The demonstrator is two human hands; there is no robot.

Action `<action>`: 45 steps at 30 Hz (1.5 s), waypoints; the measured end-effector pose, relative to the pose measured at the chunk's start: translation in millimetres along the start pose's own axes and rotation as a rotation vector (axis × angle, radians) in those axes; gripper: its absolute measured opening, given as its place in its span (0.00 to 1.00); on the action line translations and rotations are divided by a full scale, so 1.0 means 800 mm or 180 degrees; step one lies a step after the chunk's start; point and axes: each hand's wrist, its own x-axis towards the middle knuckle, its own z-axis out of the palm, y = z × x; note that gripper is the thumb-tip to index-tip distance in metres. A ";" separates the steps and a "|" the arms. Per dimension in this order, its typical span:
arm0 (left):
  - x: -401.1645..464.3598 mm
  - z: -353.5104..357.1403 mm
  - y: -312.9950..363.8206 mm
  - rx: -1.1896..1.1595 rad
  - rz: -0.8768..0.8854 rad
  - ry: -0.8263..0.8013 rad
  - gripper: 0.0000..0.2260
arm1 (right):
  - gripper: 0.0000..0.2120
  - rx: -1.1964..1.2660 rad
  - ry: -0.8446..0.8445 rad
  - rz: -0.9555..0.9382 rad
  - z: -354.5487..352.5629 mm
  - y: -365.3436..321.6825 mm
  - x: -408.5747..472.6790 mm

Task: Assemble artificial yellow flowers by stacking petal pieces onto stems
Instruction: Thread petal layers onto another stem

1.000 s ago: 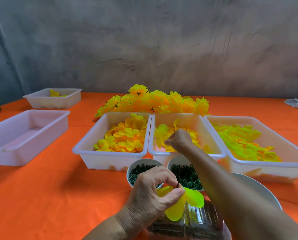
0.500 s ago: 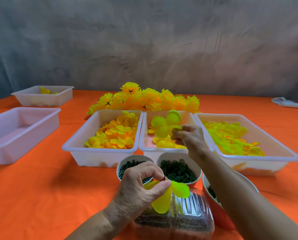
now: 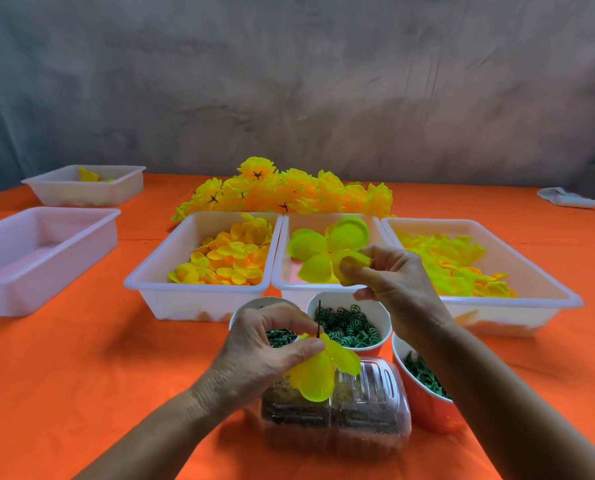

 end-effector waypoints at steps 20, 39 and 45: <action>0.032 -0.006 0.038 0.0279 0.0725 0.1082 0.03 | 0.16 0.0141 0.0035 0.0194 0.010 -0.011 -0.029; 0.009 -0.006 0.035 0.2052 0.1878 0.1010 0.03 | 0.26 0.0687 -0.0720 0.1306 0.009 -0.044 -0.037; 0.011 -0.012 0.040 0.2076 0.1900 0.1054 0.05 | 0.24 0.0427 -0.0768 0.1179 0.008 -0.053 -0.032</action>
